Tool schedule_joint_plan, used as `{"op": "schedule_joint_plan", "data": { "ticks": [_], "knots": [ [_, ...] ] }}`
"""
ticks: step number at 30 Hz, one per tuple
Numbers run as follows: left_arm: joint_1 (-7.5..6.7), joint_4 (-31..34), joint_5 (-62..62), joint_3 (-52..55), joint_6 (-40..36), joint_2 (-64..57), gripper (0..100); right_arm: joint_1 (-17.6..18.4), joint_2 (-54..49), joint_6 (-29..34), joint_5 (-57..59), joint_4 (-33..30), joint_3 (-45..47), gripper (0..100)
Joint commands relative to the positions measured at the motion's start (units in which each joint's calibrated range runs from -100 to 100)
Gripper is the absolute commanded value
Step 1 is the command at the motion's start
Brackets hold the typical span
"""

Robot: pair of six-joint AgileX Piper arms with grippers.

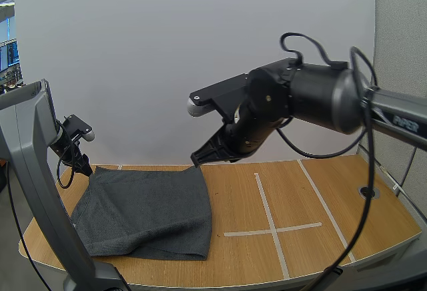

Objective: Fold the towel

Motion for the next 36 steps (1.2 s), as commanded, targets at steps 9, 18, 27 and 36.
{"op": "schedule_joint_plan", "data": {
  "ticks": [9, 18, 27, 36],
  "knots": [
    [-0.50, -1.47, 8.32, -10.10, -0.17, 9.92, 85, -4.13, -10.50, -2.31, 12.96, 2.92, 1.24, 0],
    [-0.75, -3.46, 7.90, -10.12, 1.23, 11.81, 84, -4.69, -10.64, -2.41, 14.67, 2.71, 1.24, 0],
    [-1.77, -4.63, 3.68, -10.12, 1.92, 11.81, 74, -4.69, -10.64, -2.66, 15.59, 2.71, 1.24, 0],
    [-1.77, -5.09, -1.47, -10.12, 2.82, 11.81, 66, -4.69, -10.64, -3.00, 16.14, 2.71, 1.24, 0]
  ]
}}
